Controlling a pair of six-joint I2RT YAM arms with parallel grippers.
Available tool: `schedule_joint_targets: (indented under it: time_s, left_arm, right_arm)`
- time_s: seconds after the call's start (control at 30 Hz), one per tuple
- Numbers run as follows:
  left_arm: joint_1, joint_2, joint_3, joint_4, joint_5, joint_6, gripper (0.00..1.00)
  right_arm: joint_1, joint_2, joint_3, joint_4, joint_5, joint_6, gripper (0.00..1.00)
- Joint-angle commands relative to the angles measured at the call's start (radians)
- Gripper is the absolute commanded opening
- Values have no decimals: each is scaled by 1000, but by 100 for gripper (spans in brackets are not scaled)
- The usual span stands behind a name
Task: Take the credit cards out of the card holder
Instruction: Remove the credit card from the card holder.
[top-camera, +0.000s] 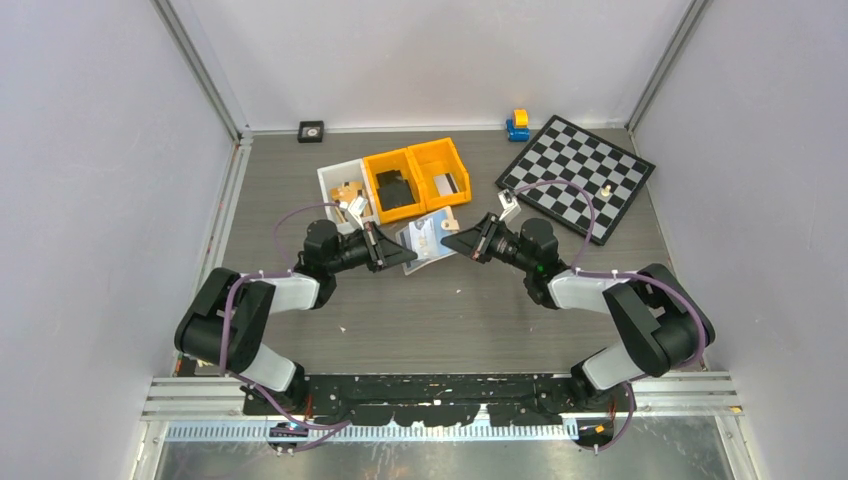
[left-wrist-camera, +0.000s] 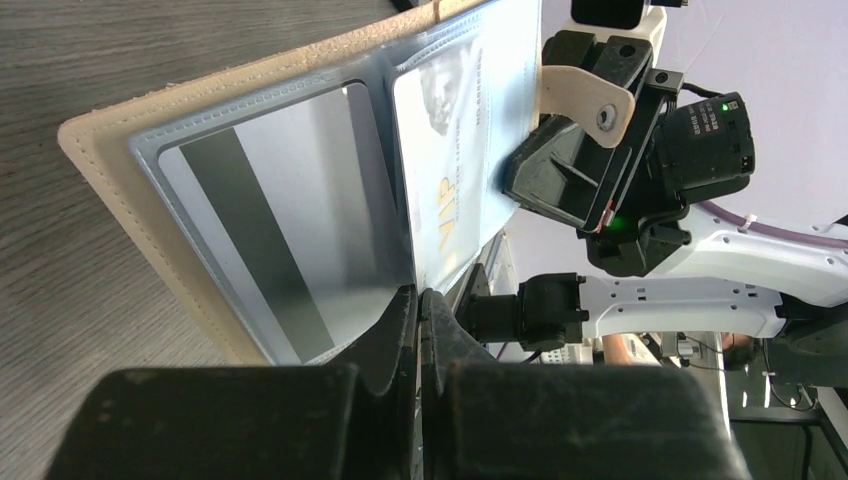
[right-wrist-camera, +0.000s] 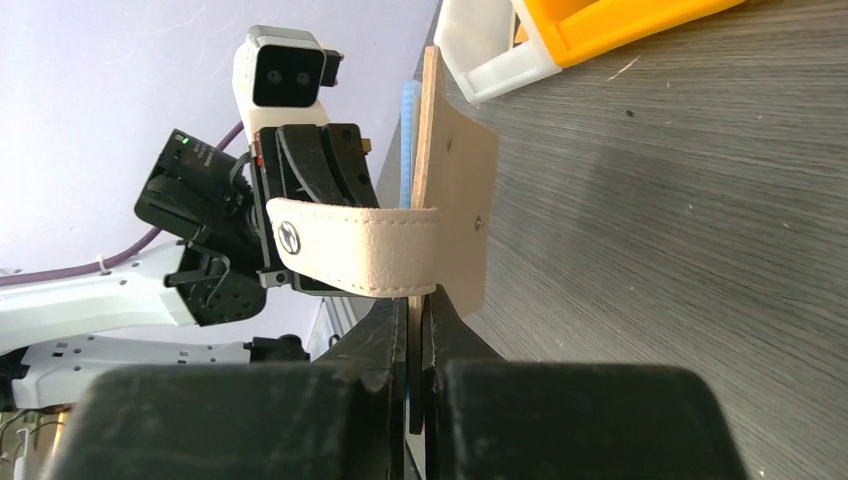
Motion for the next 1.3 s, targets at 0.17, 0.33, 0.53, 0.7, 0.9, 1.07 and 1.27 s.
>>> schedule_joint_targets:
  time_s: [0.17, 0.33, 0.53, 0.7, 0.9, 1.07, 1.27]
  left_arm:
    - [11, -29, -1, 78, -22, 2, 0]
    - [11, -22, -8, 116, -17, -20, 0]
    - [11, -18, -13, 168, -3, -38, 3]
    - [11, -23, -13, 191, 13, -47, 3]
    - [11, -1, -19, 259, 23, -78, 7]
    - [11, 14, -28, 318, 28, -100, 16]
    - [12, 16, -28, 320, 26, -101, 16]
  right_arm:
    - [-5, -7, 36, 73, 15, 4, 1]
    - [-12, 14, 34, 118, 2, 33, 0]
    - [-12, 28, 36, 150, -19, 46, 0]
    - [-2, 41, 45, 155, -29, 46, 0]
    - [3, 61, 50, 167, -35, 56, 1]
    - [6, 75, 60, 169, -48, 60, 0]
    - [9, 78, 61, 171, -47, 63, 0]
